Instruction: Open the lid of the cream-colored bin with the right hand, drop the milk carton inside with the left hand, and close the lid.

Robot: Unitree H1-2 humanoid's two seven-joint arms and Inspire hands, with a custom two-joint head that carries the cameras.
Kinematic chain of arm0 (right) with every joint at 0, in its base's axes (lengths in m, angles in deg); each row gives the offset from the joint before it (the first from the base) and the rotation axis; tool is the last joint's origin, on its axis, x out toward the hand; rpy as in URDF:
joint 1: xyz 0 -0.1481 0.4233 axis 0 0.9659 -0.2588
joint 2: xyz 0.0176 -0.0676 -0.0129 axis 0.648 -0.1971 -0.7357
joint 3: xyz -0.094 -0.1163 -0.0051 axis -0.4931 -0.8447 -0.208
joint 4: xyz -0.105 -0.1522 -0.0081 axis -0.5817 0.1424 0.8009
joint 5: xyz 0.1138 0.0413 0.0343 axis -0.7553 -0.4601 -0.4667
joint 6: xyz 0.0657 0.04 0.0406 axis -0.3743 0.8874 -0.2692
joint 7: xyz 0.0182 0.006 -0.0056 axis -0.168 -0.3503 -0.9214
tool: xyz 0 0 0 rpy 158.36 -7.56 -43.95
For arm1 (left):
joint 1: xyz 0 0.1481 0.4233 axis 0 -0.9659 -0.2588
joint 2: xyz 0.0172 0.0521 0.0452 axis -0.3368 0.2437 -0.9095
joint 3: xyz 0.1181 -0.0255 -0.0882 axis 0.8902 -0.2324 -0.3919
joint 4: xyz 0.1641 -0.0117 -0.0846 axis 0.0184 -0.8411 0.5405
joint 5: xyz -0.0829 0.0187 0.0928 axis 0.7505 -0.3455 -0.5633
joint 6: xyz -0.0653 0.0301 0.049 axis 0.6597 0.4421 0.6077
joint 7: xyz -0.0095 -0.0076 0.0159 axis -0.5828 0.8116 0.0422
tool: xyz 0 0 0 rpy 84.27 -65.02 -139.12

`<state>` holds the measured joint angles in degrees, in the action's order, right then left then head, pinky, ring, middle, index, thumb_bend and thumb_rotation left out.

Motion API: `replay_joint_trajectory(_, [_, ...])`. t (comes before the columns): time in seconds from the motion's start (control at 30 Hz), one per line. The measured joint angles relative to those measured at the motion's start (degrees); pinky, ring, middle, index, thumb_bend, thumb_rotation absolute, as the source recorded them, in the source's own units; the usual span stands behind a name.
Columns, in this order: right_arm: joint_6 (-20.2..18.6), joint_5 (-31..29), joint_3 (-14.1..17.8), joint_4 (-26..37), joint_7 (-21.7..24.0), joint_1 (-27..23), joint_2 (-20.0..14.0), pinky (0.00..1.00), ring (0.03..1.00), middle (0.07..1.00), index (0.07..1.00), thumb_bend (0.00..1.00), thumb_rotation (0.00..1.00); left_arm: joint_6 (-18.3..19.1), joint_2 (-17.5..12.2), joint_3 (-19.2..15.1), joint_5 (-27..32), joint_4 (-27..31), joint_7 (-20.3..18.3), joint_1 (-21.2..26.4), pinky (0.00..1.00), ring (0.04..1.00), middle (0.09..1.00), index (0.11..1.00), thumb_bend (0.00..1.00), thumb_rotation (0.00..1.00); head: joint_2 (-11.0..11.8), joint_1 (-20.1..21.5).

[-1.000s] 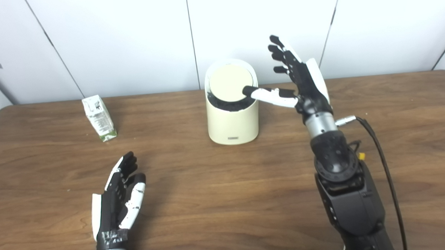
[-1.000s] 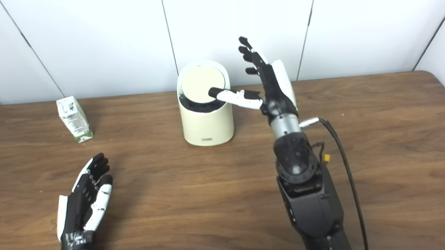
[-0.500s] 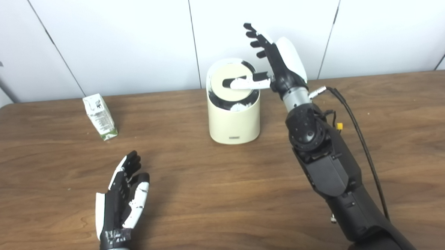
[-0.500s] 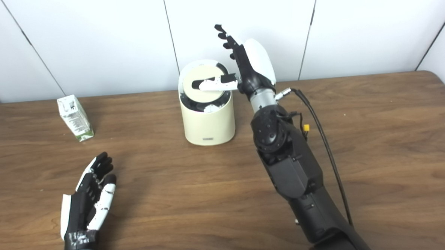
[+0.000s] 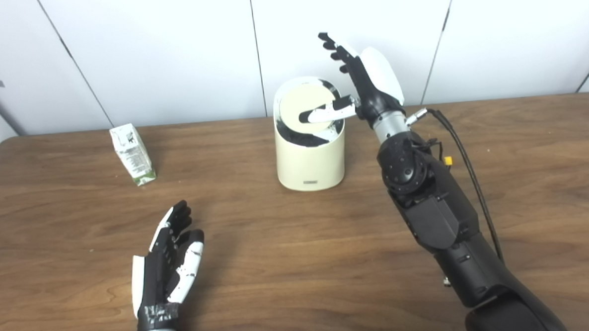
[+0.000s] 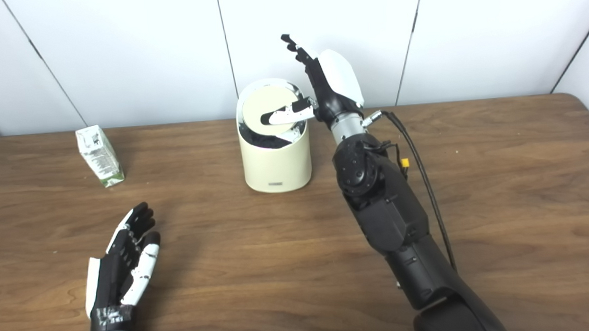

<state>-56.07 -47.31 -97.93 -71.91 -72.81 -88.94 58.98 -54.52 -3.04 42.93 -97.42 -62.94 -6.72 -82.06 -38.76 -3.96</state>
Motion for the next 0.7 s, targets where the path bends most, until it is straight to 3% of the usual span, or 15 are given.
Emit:
replay_joint_trajectory(0.17, [1.6, 3.8, -3.1, 0.3, 0.2, -0.8, -2.3, 0.8, 0.889, 0.898, 0.912, 1.0, 0.14, 0.2, 0.1, 0.1, 0.0, 0.1, 0.0, -0.1, 0.82, 0.867, 0.876, 0.915, 0.41, 0.56, -0.5, 0.0])
replay_joint_trajectory(0.37, [3.1, 7.4, -5.8, 0.6, 0.4, -1.8, -3.8, 0.87, 0.924, 0.907, 0.911, 1.0, 0.03, 0.2, 0.2, 0.4, -0.1, 0.1, 0.2, -0.1, 0.82, 0.867, 0.877, 0.917, 0.42, 0.57, -0.7, -0.5])
replay_joint_trajectory(0.6, [3.8, 7.6, -5.9, 0.6, 0.5, -1.8, -4.3, 0.85, 0.916, 0.908, 0.909, 1.0, 0.01, 0.2, 0.2, 0.4, -0.1, 0.1, 0.3, -0.1, 0.81, 0.864, 0.871, 0.915, 0.42, 0.58, -0.8, -0.4])
replay_joint_trajectory(0.7, [3.7, 7.4, -5.7, 0.6, 0.7, -1.8, -4.2, 0.82, 0.902, 0.897, 0.908, 1.0, 0.05, 0.2, 0.2, 0.4, -0.1, 0.1, 0.3, -0.1, 0.81, 0.862, 0.874, 0.916, 0.42, 0.58, -0.7, -0.4])
